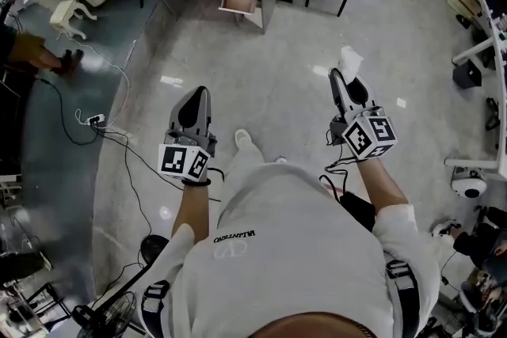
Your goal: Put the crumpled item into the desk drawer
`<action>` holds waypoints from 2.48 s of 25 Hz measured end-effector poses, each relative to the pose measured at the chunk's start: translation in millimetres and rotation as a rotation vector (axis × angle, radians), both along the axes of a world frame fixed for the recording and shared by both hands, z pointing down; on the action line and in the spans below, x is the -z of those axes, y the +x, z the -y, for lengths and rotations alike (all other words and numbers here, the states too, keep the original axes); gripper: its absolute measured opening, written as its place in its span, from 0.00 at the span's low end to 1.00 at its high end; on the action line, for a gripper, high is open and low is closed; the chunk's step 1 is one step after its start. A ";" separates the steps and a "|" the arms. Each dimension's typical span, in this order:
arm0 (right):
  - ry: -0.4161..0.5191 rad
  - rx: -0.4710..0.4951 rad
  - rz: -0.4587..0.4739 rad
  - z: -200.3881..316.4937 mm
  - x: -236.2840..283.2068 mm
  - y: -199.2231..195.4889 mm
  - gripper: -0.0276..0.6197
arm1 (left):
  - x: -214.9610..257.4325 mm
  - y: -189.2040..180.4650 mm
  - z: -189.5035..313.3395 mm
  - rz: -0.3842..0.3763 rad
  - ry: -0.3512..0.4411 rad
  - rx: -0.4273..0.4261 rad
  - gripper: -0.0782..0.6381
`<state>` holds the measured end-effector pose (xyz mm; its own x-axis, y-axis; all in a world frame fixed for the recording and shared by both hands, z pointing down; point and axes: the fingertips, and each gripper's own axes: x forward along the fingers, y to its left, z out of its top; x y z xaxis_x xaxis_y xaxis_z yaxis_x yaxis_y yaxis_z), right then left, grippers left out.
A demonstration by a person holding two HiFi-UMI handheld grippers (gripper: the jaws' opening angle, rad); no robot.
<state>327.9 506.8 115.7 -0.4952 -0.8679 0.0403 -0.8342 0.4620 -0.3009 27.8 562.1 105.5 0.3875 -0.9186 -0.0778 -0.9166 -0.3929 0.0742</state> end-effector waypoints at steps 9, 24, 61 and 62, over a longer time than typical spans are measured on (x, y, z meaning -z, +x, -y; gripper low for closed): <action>-0.020 -0.014 -0.020 32.1 -16.7 -17.4 0.21 | -13.3 -24.8 47.1 -0.012 -0.005 0.004 0.11; -0.046 -0.055 -0.036 165.5 -19.5 -96.3 0.21 | -25.3 -96.3 194.3 -0.050 -0.029 -0.052 0.11; -0.101 0.031 -0.050 394.2 -50.8 -211.2 0.21 | -63.0 -162.7 415.6 -0.073 -0.097 -0.083 0.11; -0.107 0.038 -0.049 404.7 -52.7 -210.9 0.21 | -62.9 -158.7 426.2 -0.072 -0.101 -0.085 0.11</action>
<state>117.0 102.1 168.4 -0.5231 -0.8378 0.1567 -0.8315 0.4613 -0.3095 -130.9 135.9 168.4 0.4610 -0.8872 -0.0172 -0.8711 -0.4561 0.1820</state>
